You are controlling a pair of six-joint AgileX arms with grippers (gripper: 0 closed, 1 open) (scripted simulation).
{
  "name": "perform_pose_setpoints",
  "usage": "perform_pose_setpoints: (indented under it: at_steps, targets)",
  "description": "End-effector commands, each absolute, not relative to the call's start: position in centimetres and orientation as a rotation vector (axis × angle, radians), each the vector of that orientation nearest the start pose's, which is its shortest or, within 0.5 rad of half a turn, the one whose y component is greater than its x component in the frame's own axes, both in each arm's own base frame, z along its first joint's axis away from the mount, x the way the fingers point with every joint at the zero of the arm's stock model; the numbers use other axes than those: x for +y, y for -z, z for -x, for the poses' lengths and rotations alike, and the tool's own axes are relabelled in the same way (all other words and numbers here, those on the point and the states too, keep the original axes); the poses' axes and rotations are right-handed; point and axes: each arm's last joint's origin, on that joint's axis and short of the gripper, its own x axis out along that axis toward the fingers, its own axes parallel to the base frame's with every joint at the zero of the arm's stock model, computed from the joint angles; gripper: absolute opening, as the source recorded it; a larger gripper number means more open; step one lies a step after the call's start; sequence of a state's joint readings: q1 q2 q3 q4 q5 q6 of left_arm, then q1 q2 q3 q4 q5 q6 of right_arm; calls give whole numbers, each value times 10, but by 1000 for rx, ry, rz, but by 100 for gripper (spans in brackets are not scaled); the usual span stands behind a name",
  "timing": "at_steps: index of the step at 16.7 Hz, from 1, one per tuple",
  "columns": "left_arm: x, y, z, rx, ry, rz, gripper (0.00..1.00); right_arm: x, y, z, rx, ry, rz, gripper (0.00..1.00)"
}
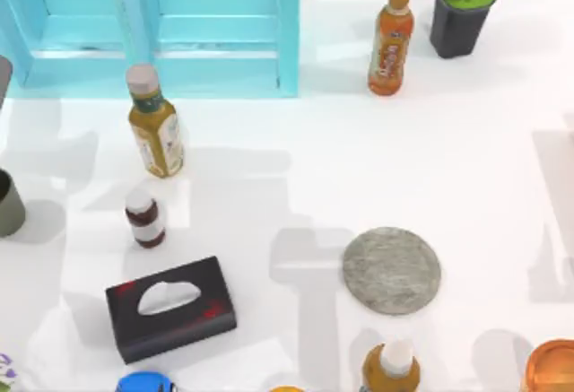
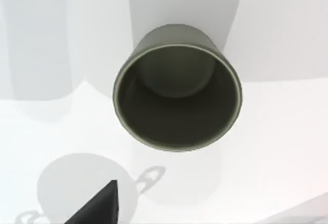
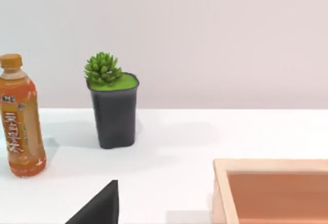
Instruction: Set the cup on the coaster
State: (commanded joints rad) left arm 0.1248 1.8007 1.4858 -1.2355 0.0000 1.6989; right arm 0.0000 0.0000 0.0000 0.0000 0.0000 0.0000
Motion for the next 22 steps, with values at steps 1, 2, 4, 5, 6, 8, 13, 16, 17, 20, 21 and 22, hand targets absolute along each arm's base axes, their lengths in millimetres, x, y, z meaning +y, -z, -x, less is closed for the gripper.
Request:
perform_pose_setpoints:
  at_steps: [1,2,4,5,6,8,13,16,17,20,21,22]
  targets:
    - [46,-239,-339,1198,1212,-1224,100,-1,-160,-106,0,0,0,100]
    - [45,-238,-340,1198,1222,-1225,100,-1,-160,-106,0,0,0,100]
    - [45,-238,-340,1198,1222,-1225,100,-1,-160,-106,0,0,0,100]
    - [45,-238,-340,1198,1222,-1225,100,-1,-160,-106,0,0,0,100]
    - [45,-238,-340,1198,1222,-1225,100,-1,-160,-106,0,0,0,100]
    - [46,-237,-339,1198,1220,-1225,100,-1,-160,-106,0,0,0,100]
    - [46,-193,-344,1197,1219,-1226,100,-1,-160,-106,0,0,0,100]
    - [46,-157,-344,1191,1211,-1231,100,-1,-160,-106,0,0,0,100]
    - [46,-148,-342,1194,1215,-1229,100,-1,-160,-106,0,0,0,100]
    - [45,-138,-340,1198,1222,-1225,100,-1,-160,-106,0,0,0,100]
    - [45,-138,-340,1198,1222,-1225,100,-1,-160,-106,0,0,0,100]
    - [45,-138,-340,1198,1222,-1225,100,-1,-160,-106,0,0,0,100]
